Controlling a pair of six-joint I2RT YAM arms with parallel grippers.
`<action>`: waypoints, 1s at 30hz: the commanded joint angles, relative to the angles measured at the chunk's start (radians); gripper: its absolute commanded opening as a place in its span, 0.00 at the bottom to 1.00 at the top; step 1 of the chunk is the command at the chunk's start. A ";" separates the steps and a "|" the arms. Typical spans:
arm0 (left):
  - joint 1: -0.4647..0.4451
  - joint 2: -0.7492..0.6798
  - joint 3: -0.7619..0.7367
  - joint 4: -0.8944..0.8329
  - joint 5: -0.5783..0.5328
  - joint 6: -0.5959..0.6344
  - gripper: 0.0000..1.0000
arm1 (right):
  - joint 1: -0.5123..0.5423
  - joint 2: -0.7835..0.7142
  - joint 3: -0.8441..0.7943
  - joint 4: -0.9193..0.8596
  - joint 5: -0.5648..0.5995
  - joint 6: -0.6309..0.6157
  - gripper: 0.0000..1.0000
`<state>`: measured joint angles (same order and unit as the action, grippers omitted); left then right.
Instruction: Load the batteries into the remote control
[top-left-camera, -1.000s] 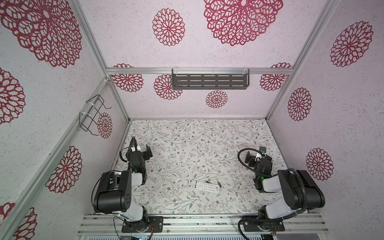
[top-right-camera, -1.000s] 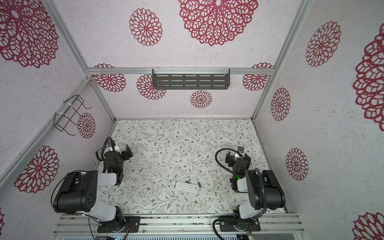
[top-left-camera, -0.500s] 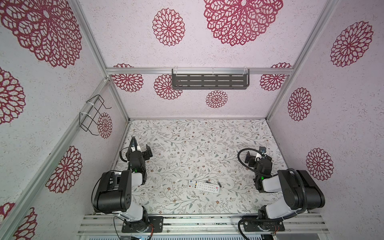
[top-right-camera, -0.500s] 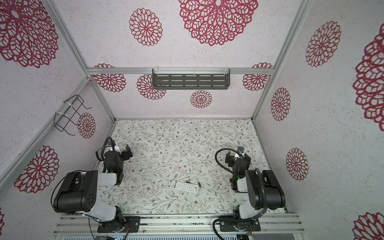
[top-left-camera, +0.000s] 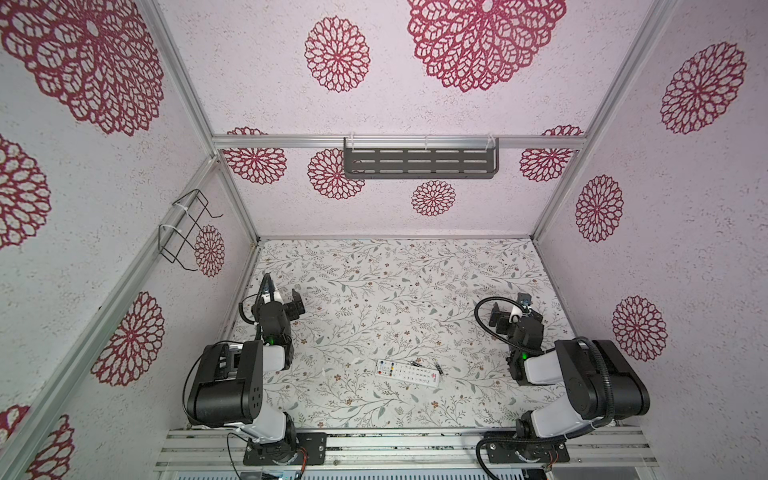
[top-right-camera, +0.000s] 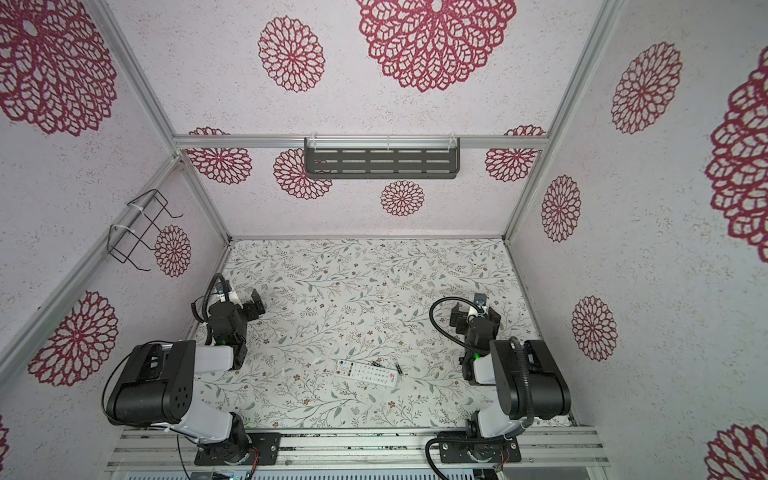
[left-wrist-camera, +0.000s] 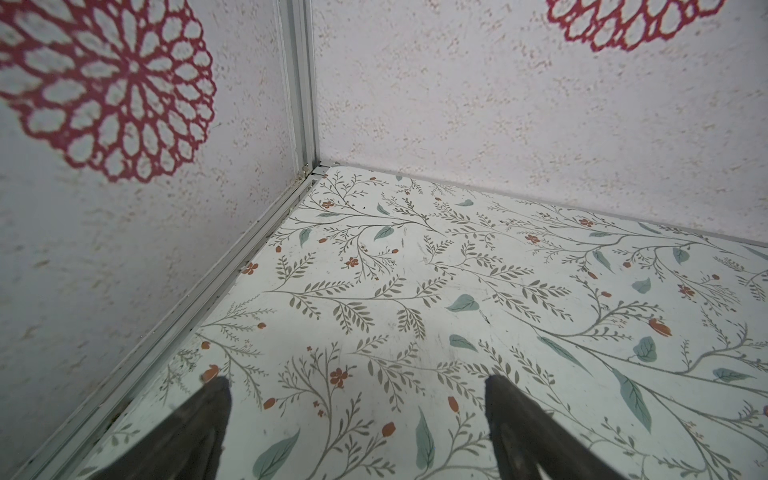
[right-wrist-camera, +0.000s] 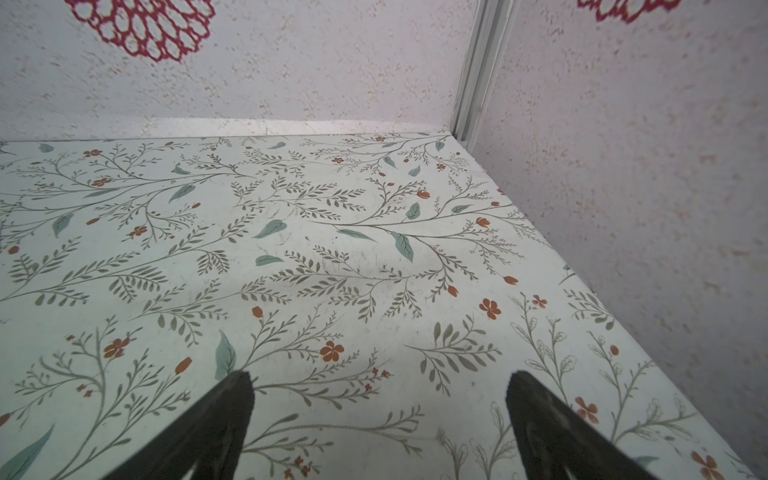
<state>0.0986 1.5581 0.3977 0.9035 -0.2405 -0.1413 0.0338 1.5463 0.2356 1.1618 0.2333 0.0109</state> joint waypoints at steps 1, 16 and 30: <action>0.001 0.004 0.014 0.012 0.007 0.022 0.97 | 0.005 -0.011 0.022 0.034 0.008 0.003 0.99; 0.003 0.003 0.015 0.014 0.007 0.023 0.97 | 0.004 -0.009 0.025 0.031 0.004 0.007 0.99; 0.003 0.003 0.015 0.014 0.007 0.023 0.97 | 0.009 -0.011 -0.014 0.101 0.156 0.054 0.99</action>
<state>0.0986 1.5581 0.3977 0.9035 -0.2405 -0.1413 0.0357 1.5463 0.2195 1.2079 0.3534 0.0460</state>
